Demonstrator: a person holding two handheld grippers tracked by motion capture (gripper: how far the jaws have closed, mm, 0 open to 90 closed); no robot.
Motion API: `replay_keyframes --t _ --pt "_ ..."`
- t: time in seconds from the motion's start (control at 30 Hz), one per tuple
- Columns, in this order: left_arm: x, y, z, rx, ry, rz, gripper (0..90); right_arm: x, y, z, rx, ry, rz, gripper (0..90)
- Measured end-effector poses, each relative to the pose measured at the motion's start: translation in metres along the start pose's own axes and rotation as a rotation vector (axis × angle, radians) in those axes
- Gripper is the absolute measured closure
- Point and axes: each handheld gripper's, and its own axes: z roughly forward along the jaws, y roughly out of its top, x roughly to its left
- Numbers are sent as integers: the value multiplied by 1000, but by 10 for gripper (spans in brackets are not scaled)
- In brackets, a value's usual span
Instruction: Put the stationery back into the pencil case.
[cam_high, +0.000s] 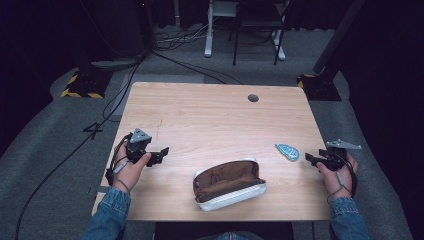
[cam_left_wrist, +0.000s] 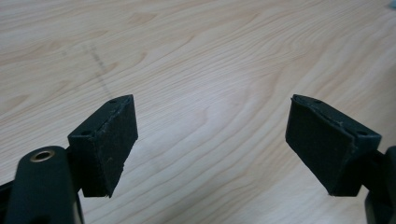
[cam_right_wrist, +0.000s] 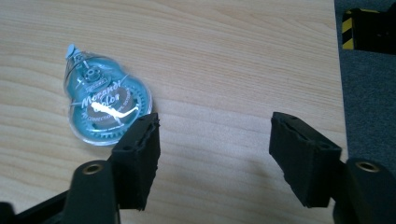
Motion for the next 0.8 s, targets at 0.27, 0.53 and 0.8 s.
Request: replay_keyframes --t 0.27,0.53,0.8 --pt "18 -15 15 84 73 -13 168 2 2 -6 26 43 -35 243" --pt "27 -25 23 153 66 -40 170 9 13 -17 72 87 -62 300" --pt "27 -34 21 172 98 -22 167 19 24 -20 101 114 -71 304"
